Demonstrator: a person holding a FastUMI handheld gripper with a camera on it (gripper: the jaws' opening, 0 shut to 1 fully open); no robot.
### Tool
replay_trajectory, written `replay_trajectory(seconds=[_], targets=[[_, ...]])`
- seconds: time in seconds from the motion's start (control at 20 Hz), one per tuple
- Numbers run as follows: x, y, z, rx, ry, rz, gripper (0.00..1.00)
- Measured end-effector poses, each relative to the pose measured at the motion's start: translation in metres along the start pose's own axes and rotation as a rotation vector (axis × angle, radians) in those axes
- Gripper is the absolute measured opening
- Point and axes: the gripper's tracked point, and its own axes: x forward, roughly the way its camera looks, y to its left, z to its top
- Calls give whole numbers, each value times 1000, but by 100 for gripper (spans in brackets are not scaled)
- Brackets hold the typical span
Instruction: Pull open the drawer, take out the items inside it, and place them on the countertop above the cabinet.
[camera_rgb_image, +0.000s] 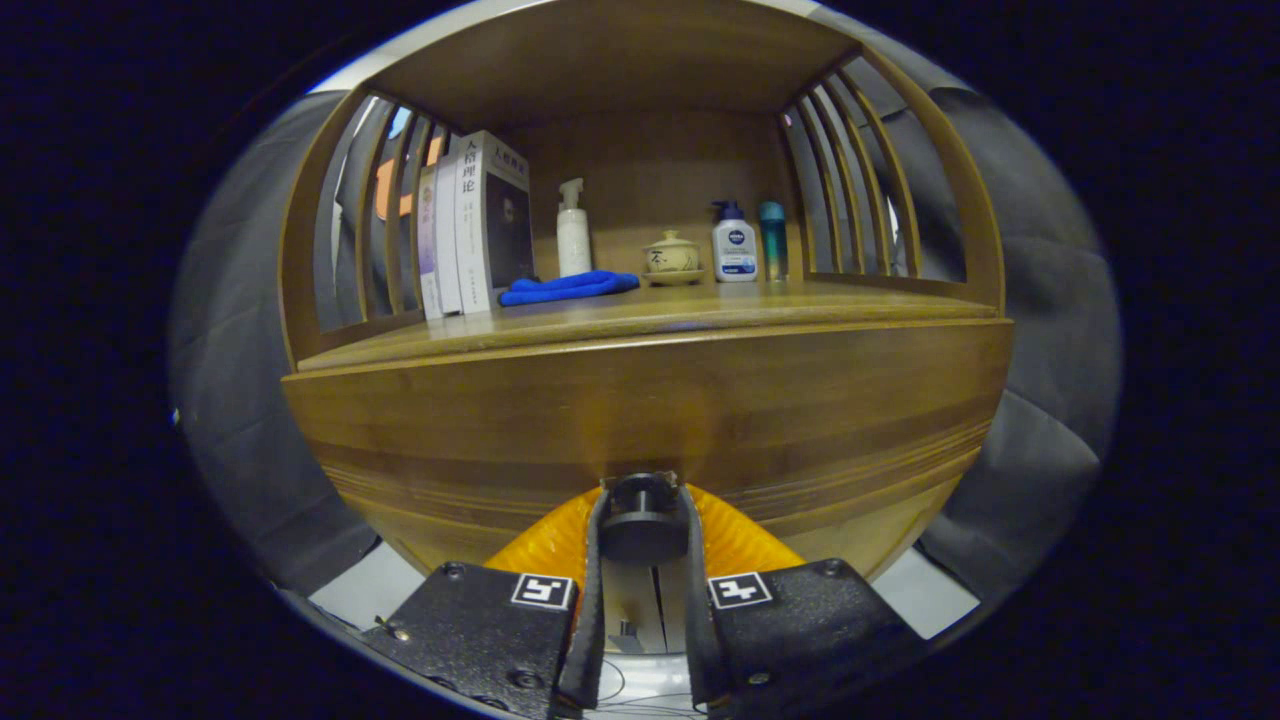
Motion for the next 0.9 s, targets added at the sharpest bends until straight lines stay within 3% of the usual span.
replay_trajectory(seconds=[0.9], targets=[[-123,-6,-53,-5,26,58,36]])
